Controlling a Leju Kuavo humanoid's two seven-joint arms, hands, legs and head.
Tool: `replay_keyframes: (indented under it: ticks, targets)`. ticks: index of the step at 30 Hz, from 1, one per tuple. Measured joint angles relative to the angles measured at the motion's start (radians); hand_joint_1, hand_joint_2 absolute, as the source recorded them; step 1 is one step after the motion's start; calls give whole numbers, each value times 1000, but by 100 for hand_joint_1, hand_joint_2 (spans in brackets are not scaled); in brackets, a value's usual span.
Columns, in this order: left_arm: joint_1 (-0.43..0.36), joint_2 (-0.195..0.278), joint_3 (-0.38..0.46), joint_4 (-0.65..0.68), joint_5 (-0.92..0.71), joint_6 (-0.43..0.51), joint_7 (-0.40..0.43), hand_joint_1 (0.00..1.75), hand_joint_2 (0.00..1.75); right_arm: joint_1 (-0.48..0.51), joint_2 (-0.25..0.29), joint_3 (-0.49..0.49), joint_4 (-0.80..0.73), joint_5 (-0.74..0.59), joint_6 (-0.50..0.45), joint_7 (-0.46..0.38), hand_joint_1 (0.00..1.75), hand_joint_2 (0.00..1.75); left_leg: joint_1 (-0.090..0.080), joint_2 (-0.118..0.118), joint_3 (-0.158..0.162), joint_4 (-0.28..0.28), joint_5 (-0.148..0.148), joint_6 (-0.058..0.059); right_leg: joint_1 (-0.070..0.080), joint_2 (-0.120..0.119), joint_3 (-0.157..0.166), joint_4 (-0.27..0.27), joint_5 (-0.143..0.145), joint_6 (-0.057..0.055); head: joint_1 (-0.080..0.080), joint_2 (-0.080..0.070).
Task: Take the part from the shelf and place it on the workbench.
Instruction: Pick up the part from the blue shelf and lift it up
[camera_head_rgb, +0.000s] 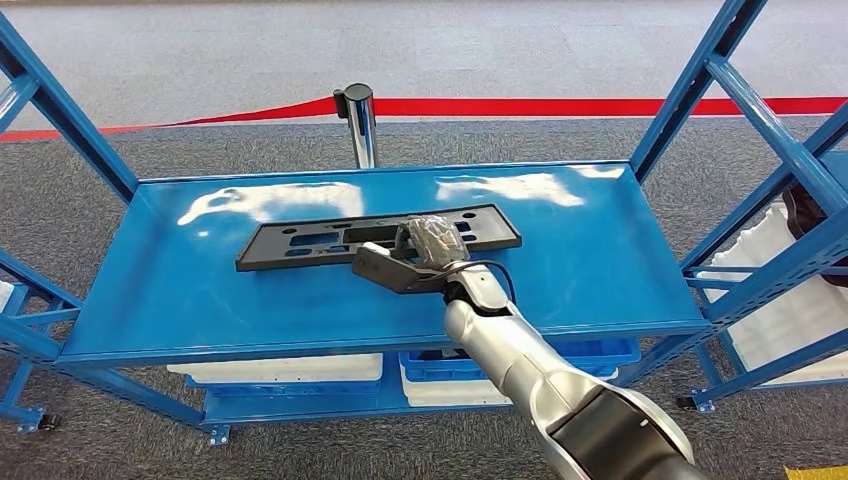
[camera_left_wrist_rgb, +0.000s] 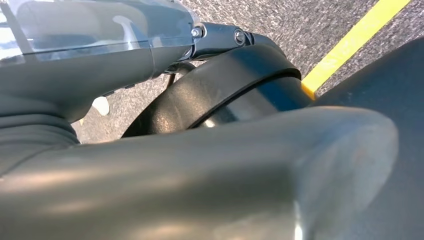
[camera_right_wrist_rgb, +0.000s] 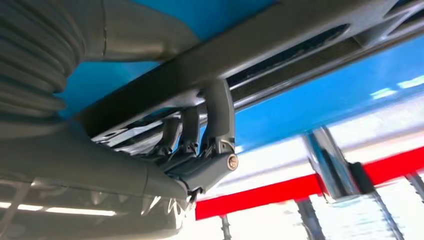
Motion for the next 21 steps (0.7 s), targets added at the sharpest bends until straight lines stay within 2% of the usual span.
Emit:
replay_keyframes:
  ticks: [9,16,21]
  targets:
    - [0,0,16,0,-5,13,-12,0,0,4,-4,-2,0,-19,-32,-26,175,175,0,0,0,0,0,0,0,0,0,0,0,0,0,0]
    - [1,0,29,0,-2,100,-80,0,0,33,-21,-50,-46,-140,-76,-159,175,175,0,0,1,0,0,0,0,0,1,0,0,0,-1,0]
    - [2,0,60,0,27,141,-121,0,0,93,-50,-98,-166,-256,-69,-255,175,175,0,0,2,0,0,0,0,0,1,0,0,0,-1,0]
